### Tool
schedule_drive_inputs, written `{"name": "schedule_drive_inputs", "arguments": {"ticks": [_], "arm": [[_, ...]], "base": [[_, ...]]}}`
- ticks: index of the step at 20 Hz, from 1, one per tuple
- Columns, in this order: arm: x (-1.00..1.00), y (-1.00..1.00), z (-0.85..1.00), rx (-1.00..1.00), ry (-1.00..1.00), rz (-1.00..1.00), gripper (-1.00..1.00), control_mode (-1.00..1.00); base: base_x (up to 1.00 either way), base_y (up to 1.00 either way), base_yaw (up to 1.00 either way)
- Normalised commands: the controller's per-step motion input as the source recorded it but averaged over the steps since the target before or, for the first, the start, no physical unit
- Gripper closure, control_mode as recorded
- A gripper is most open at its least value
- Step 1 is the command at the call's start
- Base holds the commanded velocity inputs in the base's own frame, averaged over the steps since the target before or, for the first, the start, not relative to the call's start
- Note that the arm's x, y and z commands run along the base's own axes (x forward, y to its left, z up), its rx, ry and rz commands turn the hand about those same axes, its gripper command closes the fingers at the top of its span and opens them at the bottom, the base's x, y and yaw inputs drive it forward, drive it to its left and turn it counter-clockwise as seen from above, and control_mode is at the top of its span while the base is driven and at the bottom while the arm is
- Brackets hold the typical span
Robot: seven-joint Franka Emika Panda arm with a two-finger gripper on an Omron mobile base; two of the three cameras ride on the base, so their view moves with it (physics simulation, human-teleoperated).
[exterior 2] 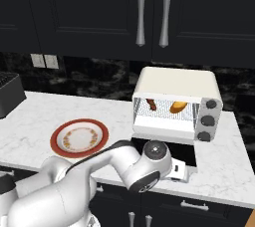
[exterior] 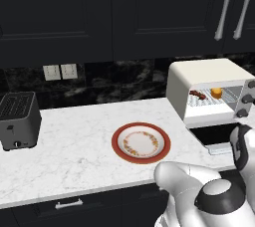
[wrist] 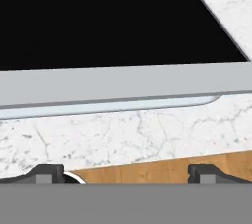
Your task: Pick up the kebab skewer and baguette bread, and place them inside the toaster oven. Close the toaster oven door and start by setting the timer.
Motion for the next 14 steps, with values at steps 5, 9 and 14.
{"name": "schedule_drive_inputs", "arguments": {"ticks": [5, 9, 14], "arm": [[0.26, 0.05, -0.32, 0.0, 0.01, 0.05, -1.0, -1.0], [0.03, 0.02, -0.44, 0.0, 0.08, 0.04, -1.0, -1.0], [0.27, 0.05, -0.21, 0.0, 0.05, 0.01, -1.0, -1.0]], "base": [[0.0, 0.0, 0.0], [0.0, 0.0, 0.0], [0.0, 0.0, 0.0]]}}
